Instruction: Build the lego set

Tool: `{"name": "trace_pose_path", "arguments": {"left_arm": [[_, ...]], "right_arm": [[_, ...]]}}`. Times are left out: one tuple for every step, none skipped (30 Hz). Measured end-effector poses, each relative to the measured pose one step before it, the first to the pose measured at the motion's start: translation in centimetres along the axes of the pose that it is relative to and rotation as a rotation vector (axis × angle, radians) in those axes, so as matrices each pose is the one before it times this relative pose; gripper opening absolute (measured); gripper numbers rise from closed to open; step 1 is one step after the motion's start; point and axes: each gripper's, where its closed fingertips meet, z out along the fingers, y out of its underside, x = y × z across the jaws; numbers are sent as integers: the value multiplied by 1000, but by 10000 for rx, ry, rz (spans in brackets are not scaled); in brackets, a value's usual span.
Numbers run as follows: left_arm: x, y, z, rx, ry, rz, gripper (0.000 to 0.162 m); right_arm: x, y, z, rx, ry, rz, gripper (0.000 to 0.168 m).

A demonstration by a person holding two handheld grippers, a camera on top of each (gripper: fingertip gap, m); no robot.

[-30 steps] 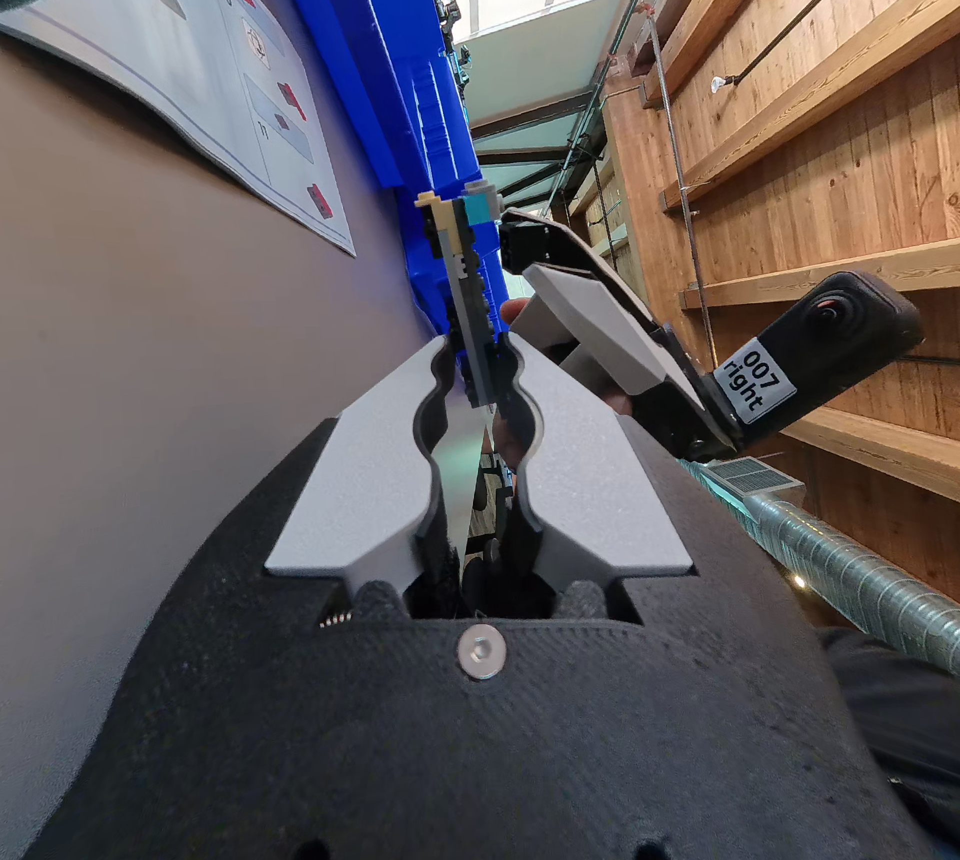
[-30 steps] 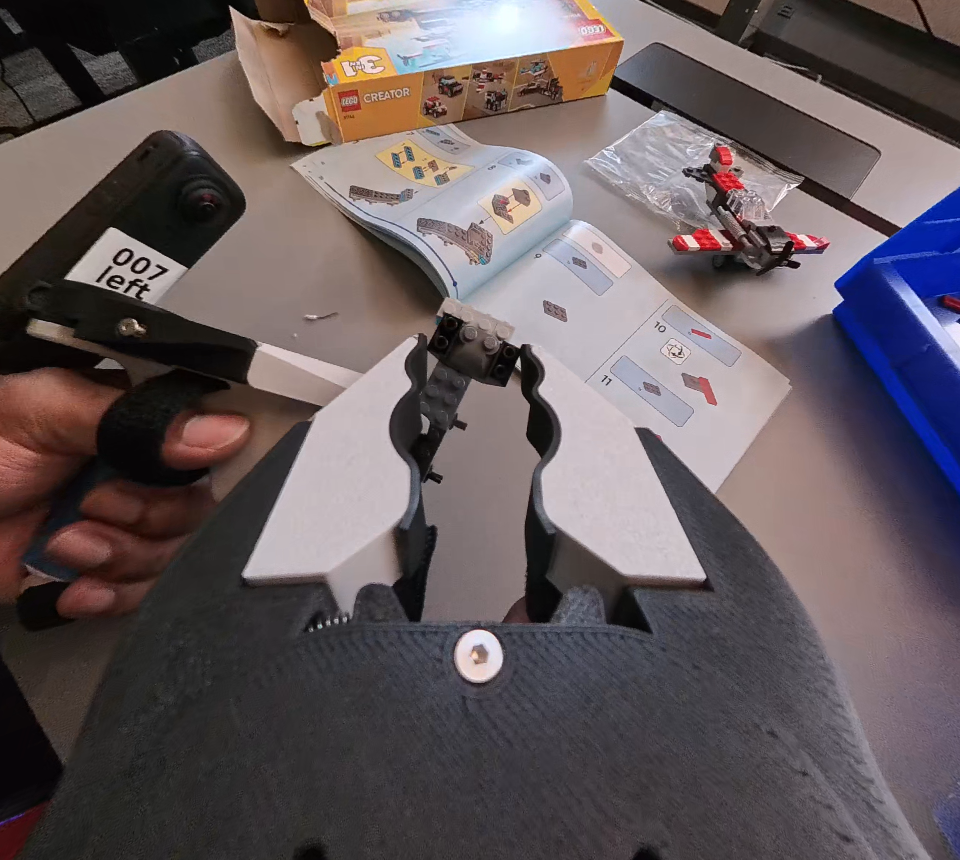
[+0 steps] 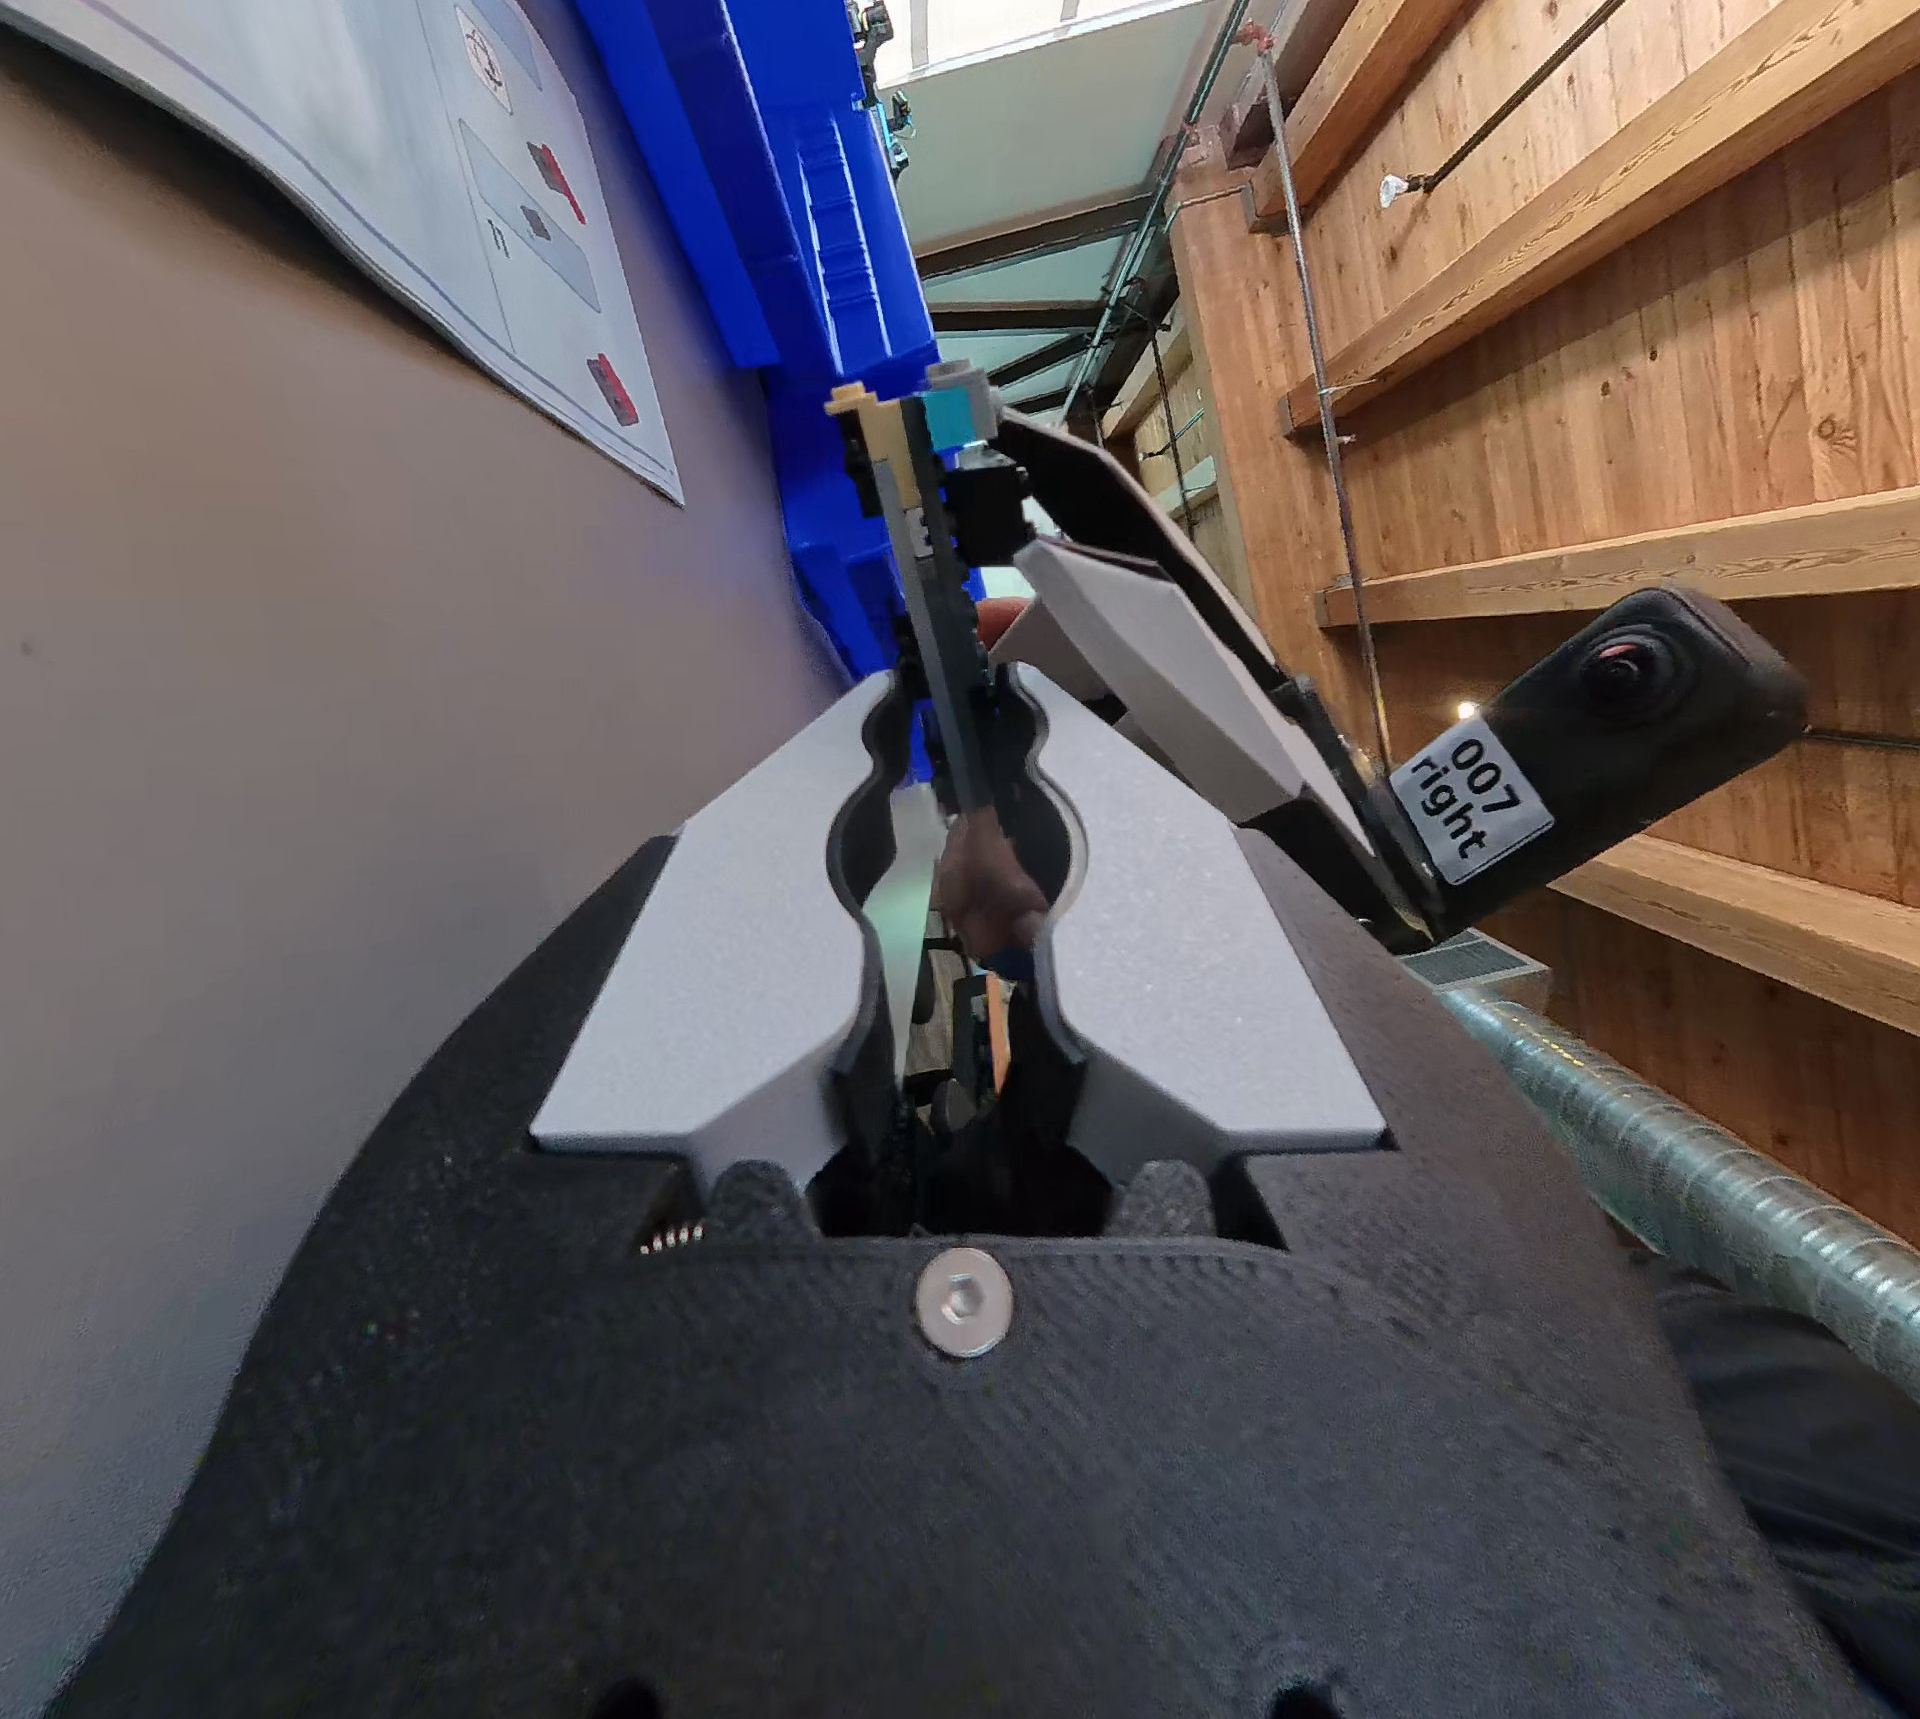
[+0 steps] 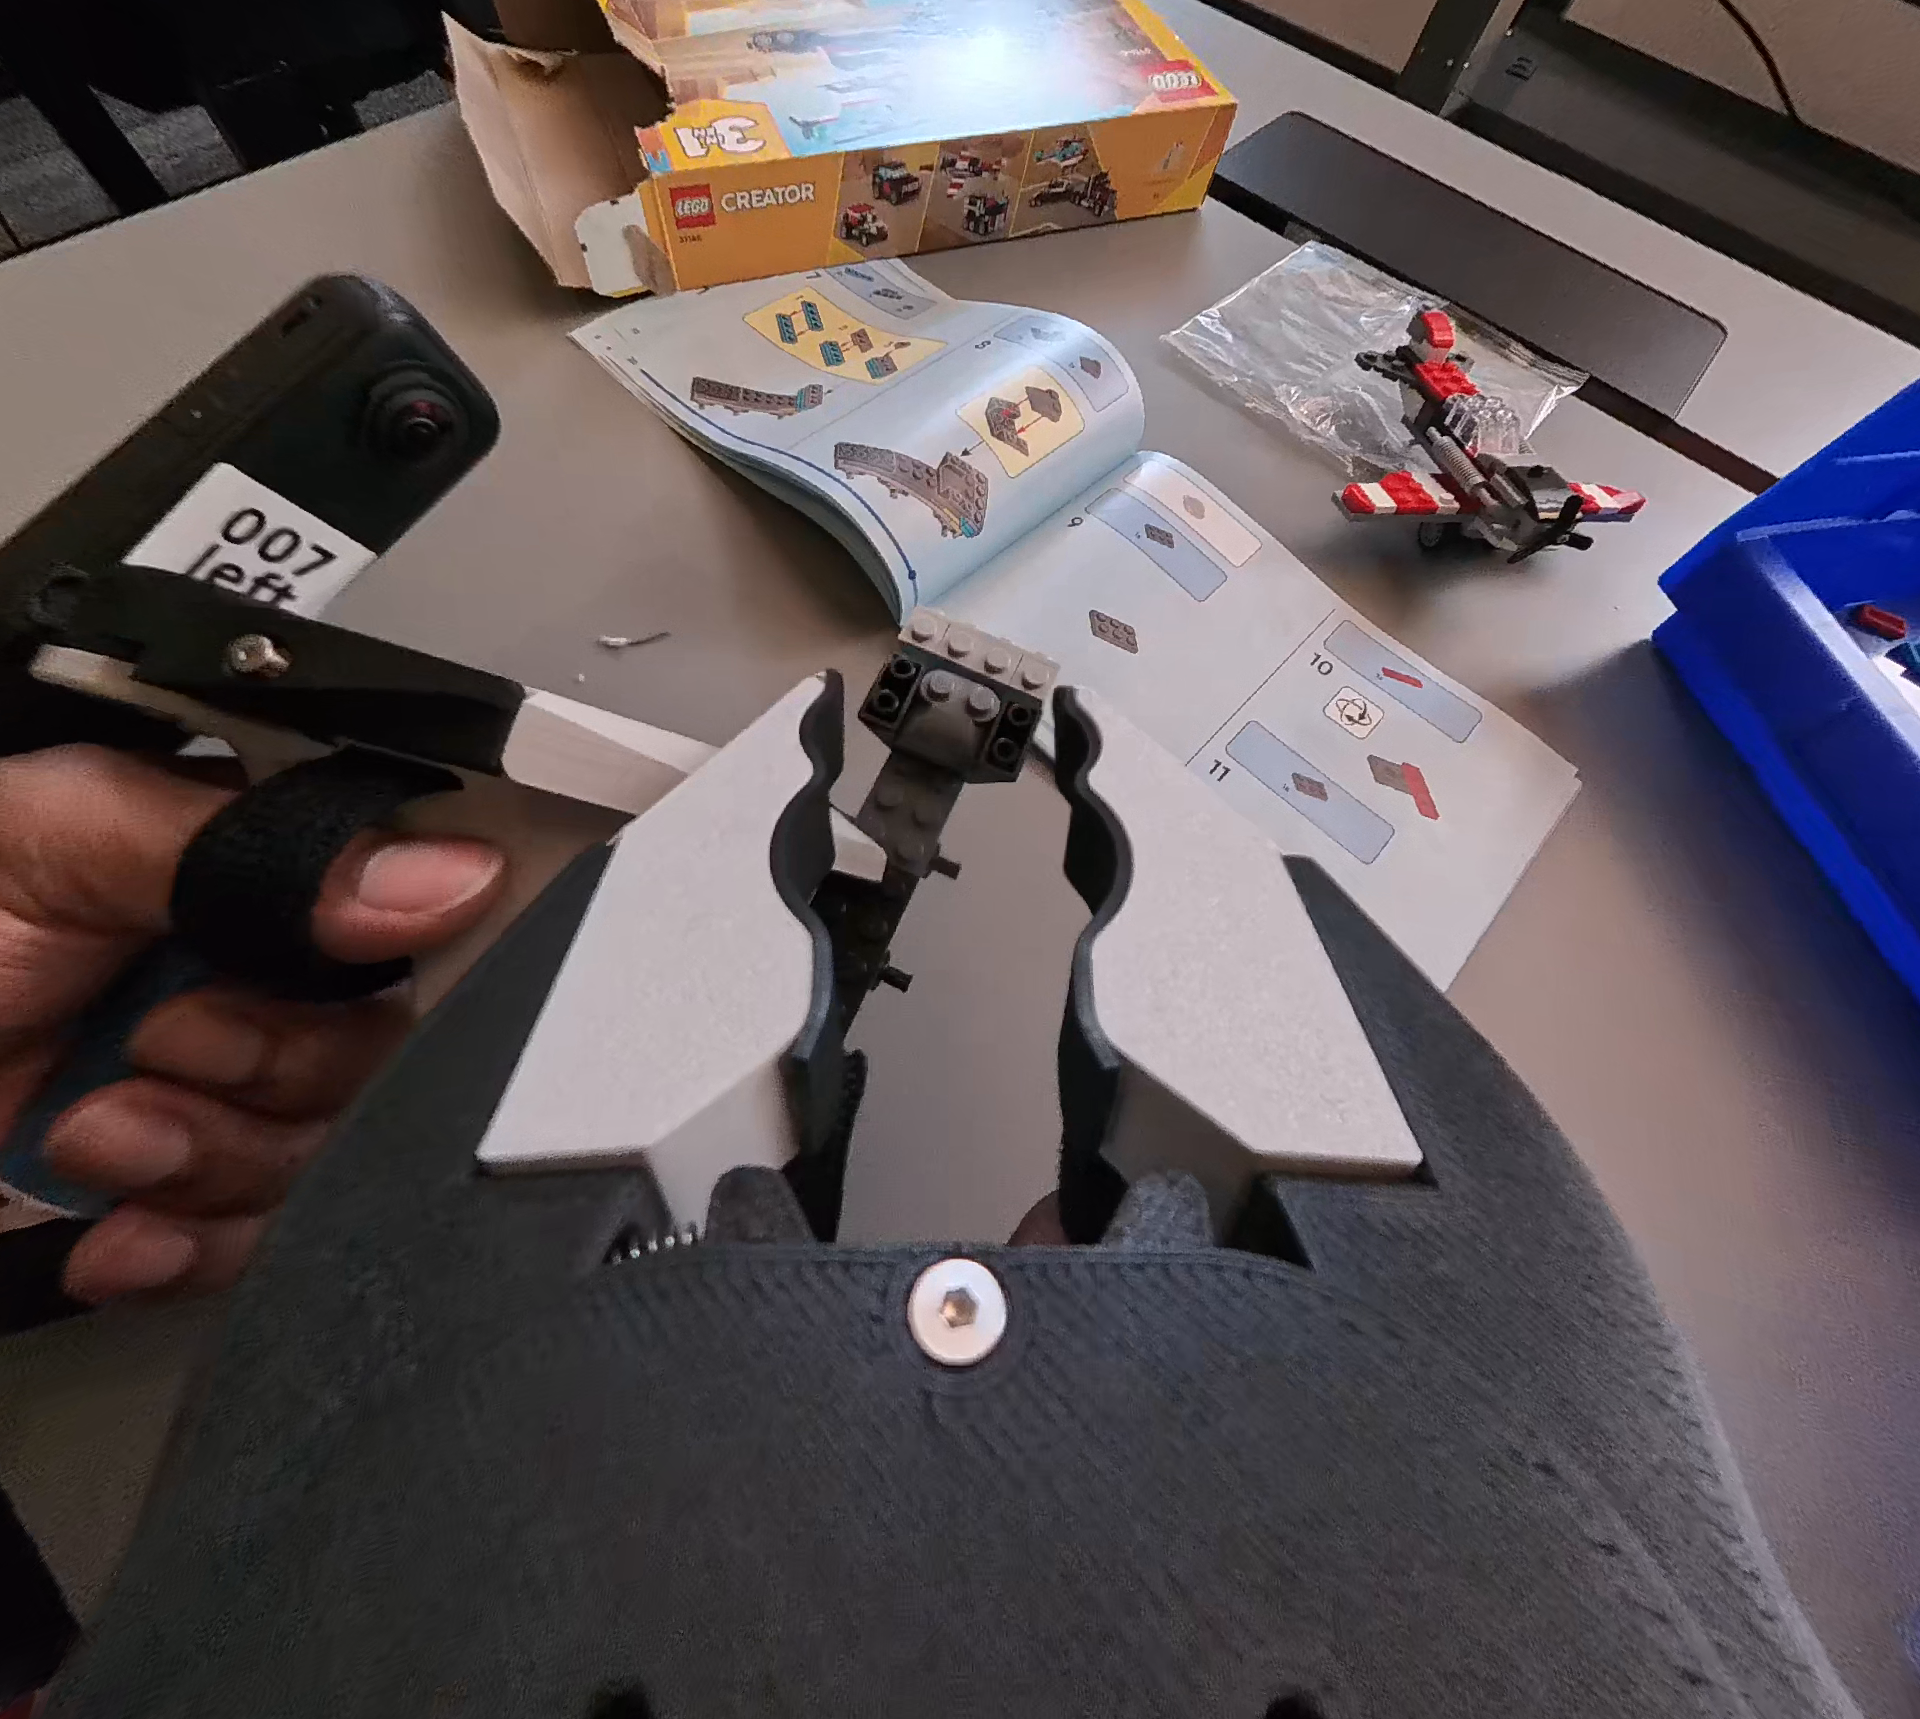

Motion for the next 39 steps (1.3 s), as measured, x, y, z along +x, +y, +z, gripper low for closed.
{"name": "trace_pose_path", "arguments": {"left_arm": [[121, 1, 15, 12, 117, -112, 16], [119, -2, 3, 11, 124, -123, 16], [92, -9, -7, 12, 113, -121, 16], [60, -28, -10, 19, 95, -112, 16], [41, -41, -29, 20, 76, -91, 16], [30, -31, -21, 13, 55, -61, 16], [7, -21, -8, -1, 25, -22, 15], [7, 12, 0, -17, -5, 19, 15], [6, 43, 29, -24, -16, 39, 15], [22, 56, 44, -24, -6, 36, 15], [39, 77, 54, -28, 5, 20, 16], [27, 92, 56, -31, 5, 9, 16], [6, 94, 54, -32, -3, 8, 16], [7, 76, 42, -30, -8, 12, 16], [12, 66, 48, -24, -7, 21, 16], [22, 57, 29, -25, -11, 30, 16], [10, 70, 21, -30, -22, 42, 16], [-16, 50, 11, -31, -33, 54, 16], [-10, 48, 10, -27, -40, 62, 16], [-22, 51, 21, -29, -38, 67, 16], [-6, 64, 12, -36, -41, 71, 16], [-12, 59, 17, -39, -39, 78, 16], [-12, 59, 15, -40, -38, 80, 16], [12, 65, 23, -42, -27, 82, 16], [19, 56, 16, -42, -28, 84, 17], [3, 47, 19, -37, -35, 94, 16], [8, 42, 18, -29, -32, 98, 16], [37, 20, 4, -18, -15, 90, 16], [46, -6, -3, -12, -7, 75, 16], [37, 7, -12, -13, -9, 60, 16], [32, 0, -5, -9, -6, 42, 16], [40, -9, -11, -1, 10, 21, 16], [49, -3, -15, 4, 19, 1, 16], [39, -5, 0, 7, 16, -5, 16], [18, 6, 8, 0, 11, -3, 16], [23, 13, 4, -7, 8, -1, 16], [17, 18, 13, -4, 9, -2, 16], [32, 1, -3, 3, 12, -2, 16], [30, -1, -3, 4, 13, 0, 16]], "right_arm": [[86, -191, -192, 128, -12, 56, 42], [117, -228, -257, 169, -41, 92, 43], [162, -256, -312, 211, -59, 108, 43], [435, -87, -327, 129, 74, 153, 44], [518, -14, -315, 88, 93, 121, 45], [477, -14, -291, 114, 41, 149, 45], [436, 14, -235, 106, -10, 221, 45], [335, 140, -124, 38, -90, 269, 45], [165, 214, -8, -21, -204, 315, 45], [86, 234, 55, -42, -241, 356, 46], [16, 140, 56, 1, -254, 346, 46], [-43, 115, 84, -4, -238, 290, 46], [-63, 127, 101, -29, -193, 200, 46], [-2, 116, 123, -25, -112, 142, 46], [32, 105, 94, -21, -41, 67, 46], [57, 111, 87, -38, 15, -24, 46], [15, 78, 76, -25, 11, -36, 46], [-45, 47, 65, -11, -16, -15, 46], [-61, 61, 71, -20, -35, -5, 46], [-6, 57, 63, -20, -12, 2, 46], [5, 13, 30, 13, -7, 3, 46], [22, 7, 3, 10, -17, 21, 46], [48, 20, -5, 5, -12, 34, 46], [31, -11, -23, 20, -24, 32, 46], [21, 15, -30, 12, -40, 58, 46], [2, 9, -25, 2, -54, 71, 46], [-13, -7, -30, 13, -53, 68, 46], [-3, -21, -49, 22, -47, 64, 46], [-23, -20, -42, 18, -40, 46, 46], [-29, -24, -29, 13, -35, 28, 45], [-39, -45, -30, 16, -29, 26, 45], [-44, -56, -27, 20, -30, 9, 45], [-35, -54, -23, 12, -16, -5, 45], [-45, -59, -7, 23, -22, -19, 46], [-28, -14, -2, -4, -12, 1, 46], [-34, 0, 7, -1, -18, 5, 46], [-33, -43, -10, 21, -22, 9, 46], [-76, -59, -37, 40, -39, 18, 46], [-70, -94, -65, 47, -41, 27, 46]]}}
